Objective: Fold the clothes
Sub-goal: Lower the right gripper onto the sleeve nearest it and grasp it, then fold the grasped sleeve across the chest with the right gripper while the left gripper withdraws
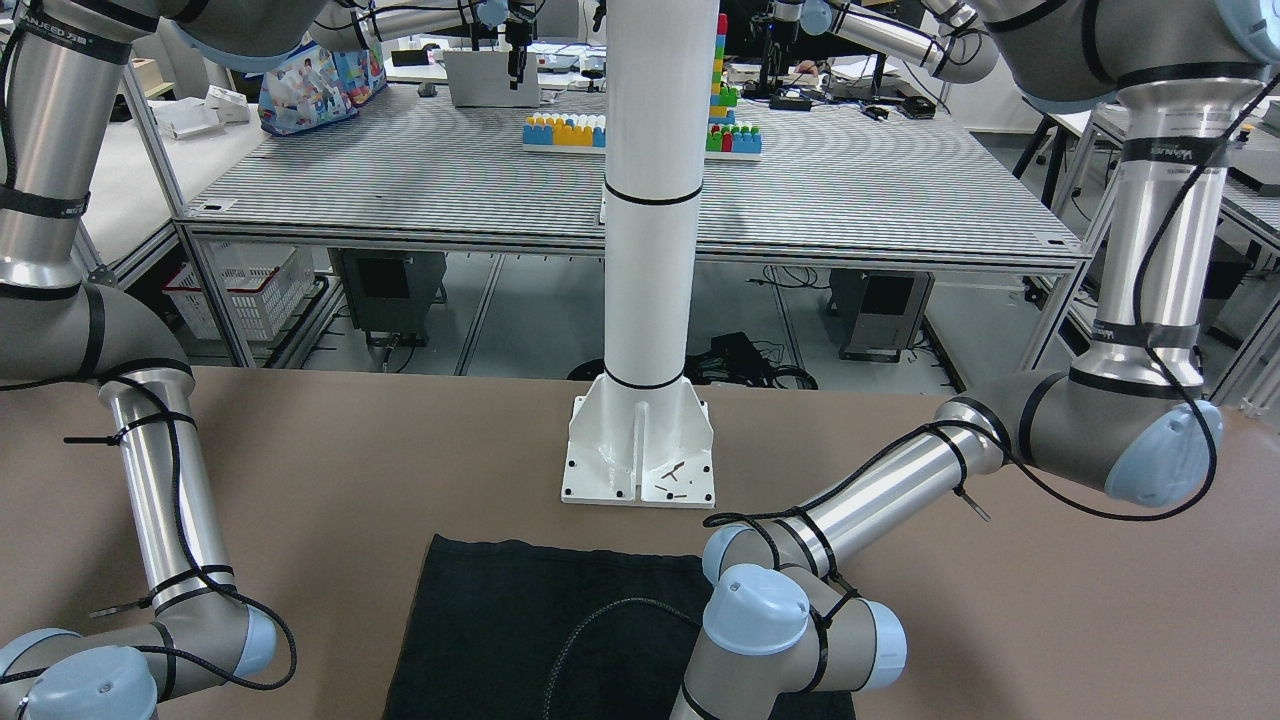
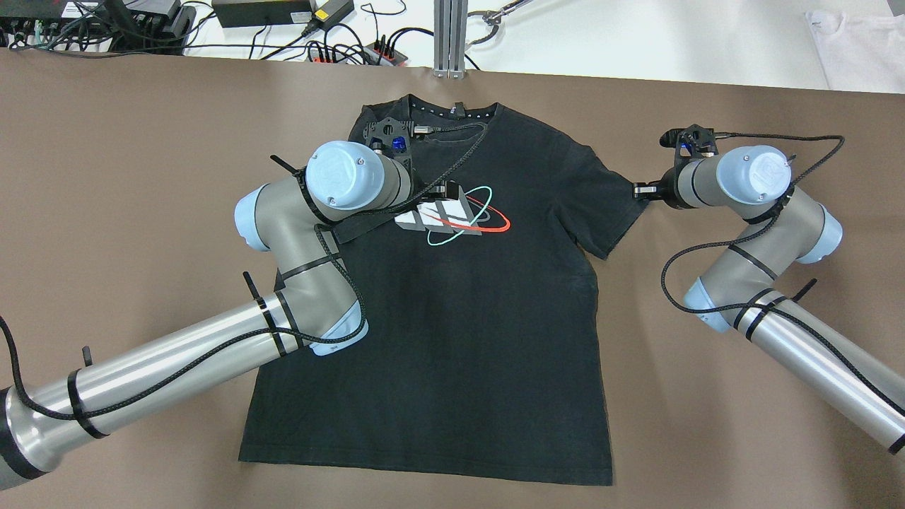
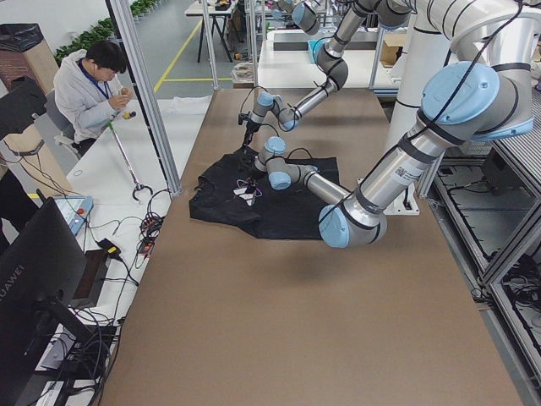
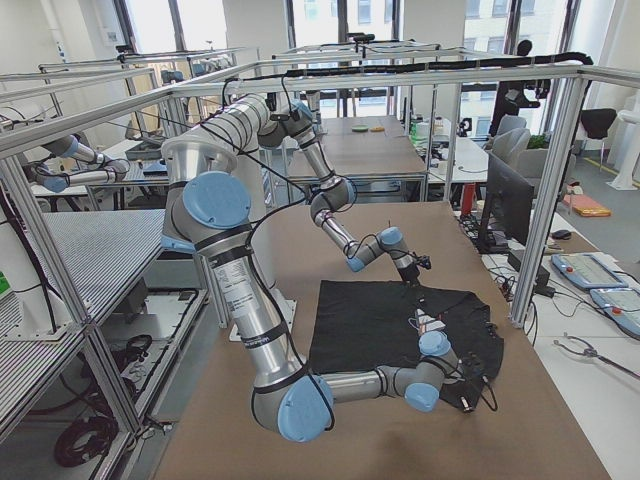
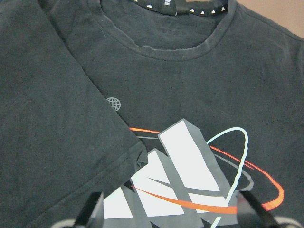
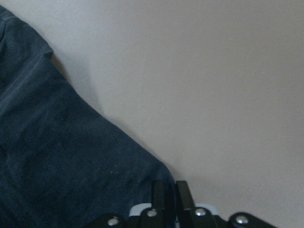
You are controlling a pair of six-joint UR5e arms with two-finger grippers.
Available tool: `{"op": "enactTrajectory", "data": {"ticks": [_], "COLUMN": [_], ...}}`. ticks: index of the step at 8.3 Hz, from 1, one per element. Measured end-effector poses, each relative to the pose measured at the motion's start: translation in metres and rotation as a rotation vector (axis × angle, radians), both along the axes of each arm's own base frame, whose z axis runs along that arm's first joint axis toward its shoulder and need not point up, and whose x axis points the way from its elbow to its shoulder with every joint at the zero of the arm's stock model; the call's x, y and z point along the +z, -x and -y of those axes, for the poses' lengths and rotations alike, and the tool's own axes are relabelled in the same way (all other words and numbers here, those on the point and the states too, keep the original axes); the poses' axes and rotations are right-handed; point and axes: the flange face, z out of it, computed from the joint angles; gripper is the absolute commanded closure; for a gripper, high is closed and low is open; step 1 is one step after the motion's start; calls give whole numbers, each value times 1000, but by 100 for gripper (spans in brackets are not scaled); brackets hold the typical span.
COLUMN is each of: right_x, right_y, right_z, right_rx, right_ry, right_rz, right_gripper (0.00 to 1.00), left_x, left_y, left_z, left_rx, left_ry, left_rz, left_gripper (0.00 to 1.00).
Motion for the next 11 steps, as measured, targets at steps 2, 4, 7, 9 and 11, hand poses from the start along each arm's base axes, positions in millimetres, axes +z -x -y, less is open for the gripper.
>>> {"op": "enactTrajectory", "data": {"ticks": [2,4,7,9,11], "right_x": [-5,-27,-92,-161,-235], "right_y": [-1,0,20,65,119], "right_z": [0,0,10,11,1], "right_rx": [3,19,52,71,116], "right_ry": [-8,-19,-7,58,109], "right_rz": [10,48,134,189,206], "right_gripper": [100,100,100,100,100], "left_x": [0,-3,17,33,49], "left_y": [0,7,34,49,58], "left_z": [0,4,22,32,37], "left_rx": [0,3,20,22,22], "left_ry": [0,-7,-14,-22,-38], "left_rz": [0,-3,22,48,57], "left_gripper": [0,0,0,0,0]}}
